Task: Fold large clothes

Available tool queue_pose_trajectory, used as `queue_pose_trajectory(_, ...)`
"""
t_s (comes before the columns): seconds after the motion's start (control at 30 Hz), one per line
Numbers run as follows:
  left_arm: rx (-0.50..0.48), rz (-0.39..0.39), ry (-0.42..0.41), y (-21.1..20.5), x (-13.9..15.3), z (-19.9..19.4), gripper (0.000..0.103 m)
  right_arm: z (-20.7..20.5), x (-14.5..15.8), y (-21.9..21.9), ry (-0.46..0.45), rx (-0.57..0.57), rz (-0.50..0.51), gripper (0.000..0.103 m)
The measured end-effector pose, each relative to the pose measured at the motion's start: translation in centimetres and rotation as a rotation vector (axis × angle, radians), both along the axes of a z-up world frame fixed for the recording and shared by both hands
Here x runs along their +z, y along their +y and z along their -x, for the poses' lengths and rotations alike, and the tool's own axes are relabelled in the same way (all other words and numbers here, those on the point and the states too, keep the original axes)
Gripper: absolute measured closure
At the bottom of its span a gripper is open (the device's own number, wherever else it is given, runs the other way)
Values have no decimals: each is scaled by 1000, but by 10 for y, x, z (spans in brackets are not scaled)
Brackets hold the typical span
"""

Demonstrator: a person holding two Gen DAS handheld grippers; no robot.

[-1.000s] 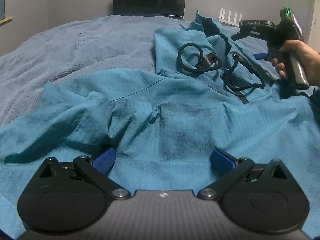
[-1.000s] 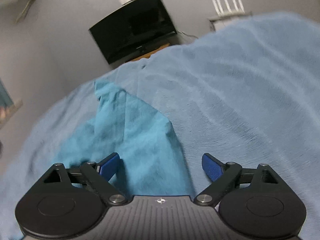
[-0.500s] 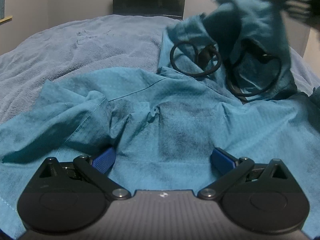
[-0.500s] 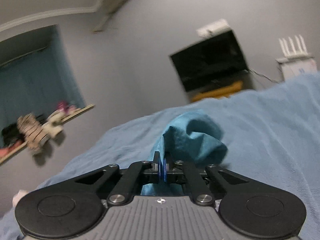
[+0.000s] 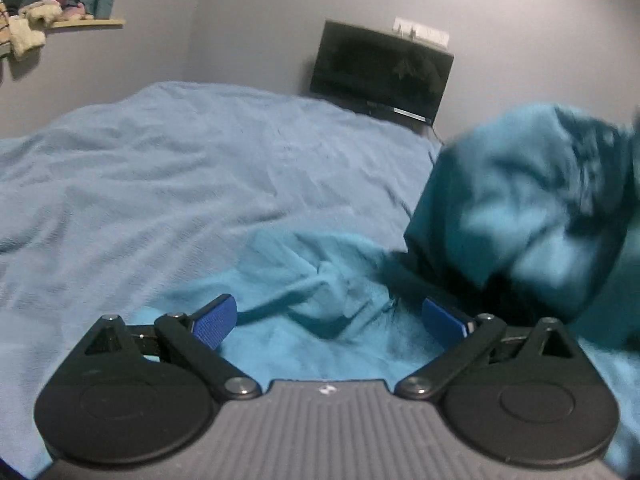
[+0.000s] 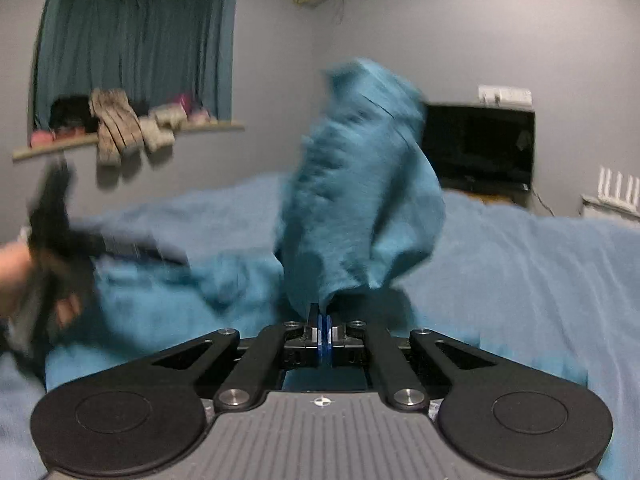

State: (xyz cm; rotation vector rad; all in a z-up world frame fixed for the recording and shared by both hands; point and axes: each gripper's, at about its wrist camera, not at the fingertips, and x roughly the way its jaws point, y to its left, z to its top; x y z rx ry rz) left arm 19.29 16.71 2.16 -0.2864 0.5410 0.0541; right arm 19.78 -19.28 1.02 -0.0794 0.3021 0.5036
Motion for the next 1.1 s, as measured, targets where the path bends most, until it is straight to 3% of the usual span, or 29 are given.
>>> queue_pose_trajectory(0.07, 11, 14, -9, 6, 9, 13, 2, 17, -17, 0, 53, -33, 6, 99)
queue_pose_trajectory(0.17, 14, 14, -23, 12, 22, 32, 2, 32, -33, -1, 127, -60, 34, 89)
queue_pose_trajectory(0.23, 18, 0, -37, 15, 32, 45, 2, 43, -41, -2, 149, -87, 34, 62)
queue_pose_trajectory(0.43, 2, 39, -65, 21, 52, 77, 2, 72, -33, -18, 194, -151, -34, 54)
queue_pose_trajectory(0.67, -217, -18, -53, -28, 38, 72, 2, 61, -26, -35, 373, -209, -328, 47)
queue_pose_trajectory(0.73, -275, -38, -13, -41, 27, 65, 5, 47, -23, -37, 422, -222, -456, 32)
queue_pose_trajectory(0.83, -325, -15, 67, -50, 10, 55, 9, 33, -31, -35, 494, -245, -590, 22)
queue_pose_trajectory(0.9, -345, -25, 113, -55, 2, 51, 9, 18, -40, -28, 546, -251, -619, 25)
queue_pose_trajectory(0.97, -378, -2, 137, -57, -6, 48, 9, 10, -49, -23, 567, -224, -672, 53)
queue_pose_trajectory(1.0, -397, 22, 138, -58, -8, 48, 9, 9, -50, -23, 553, -208, -687, 82)
queue_pose_trajectory(1.1, -521, 80, 108, -71, -5, 50, 9, 8, -30, -27, 436, -279, -590, 90)
